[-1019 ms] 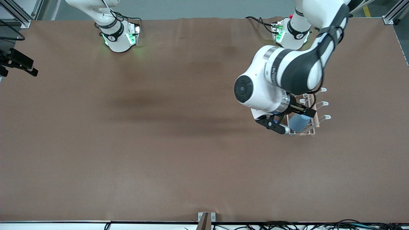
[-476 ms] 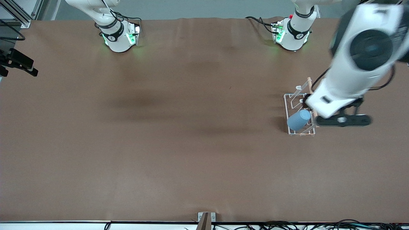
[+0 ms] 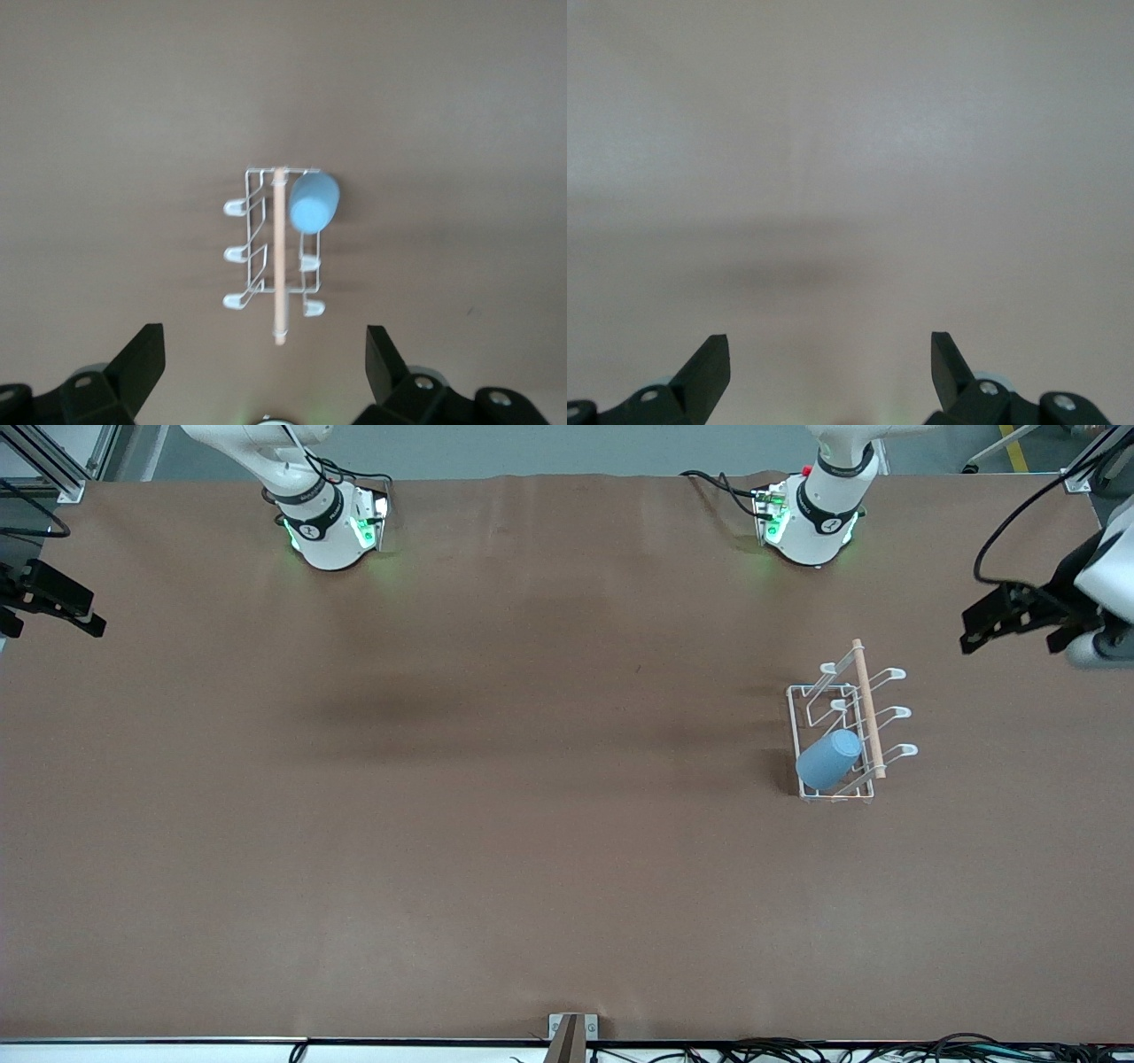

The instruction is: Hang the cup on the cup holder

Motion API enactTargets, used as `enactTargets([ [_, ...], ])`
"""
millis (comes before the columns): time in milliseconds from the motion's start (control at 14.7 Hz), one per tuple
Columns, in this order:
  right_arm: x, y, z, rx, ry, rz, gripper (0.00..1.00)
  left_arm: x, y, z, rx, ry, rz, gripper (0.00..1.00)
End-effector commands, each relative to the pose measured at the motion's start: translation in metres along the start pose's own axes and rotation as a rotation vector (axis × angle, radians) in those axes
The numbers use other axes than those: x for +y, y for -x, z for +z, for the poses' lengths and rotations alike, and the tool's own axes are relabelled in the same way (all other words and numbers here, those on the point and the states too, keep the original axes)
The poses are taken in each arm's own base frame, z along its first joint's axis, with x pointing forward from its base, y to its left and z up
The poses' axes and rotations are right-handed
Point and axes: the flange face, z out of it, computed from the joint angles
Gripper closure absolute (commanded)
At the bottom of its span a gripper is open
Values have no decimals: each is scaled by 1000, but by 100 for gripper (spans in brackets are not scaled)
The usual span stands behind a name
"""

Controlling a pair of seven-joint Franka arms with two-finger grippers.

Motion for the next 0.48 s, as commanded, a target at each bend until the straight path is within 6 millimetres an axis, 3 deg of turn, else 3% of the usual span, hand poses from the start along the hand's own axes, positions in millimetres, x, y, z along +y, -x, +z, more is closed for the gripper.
enactTargets([
  [0, 1, 4, -2, 7, -3, 16, 0, -6, 53, 9, 27, 6, 43, 0],
  [136, 1, 4, -2, 7, -3, 17, 0, -5, 64, 6, 32, 3, 44, 0],
  [408, 0, 4, -2, 7, -3, 14, 0, -3, 65, -1, 37, 2, 24, 0],
])
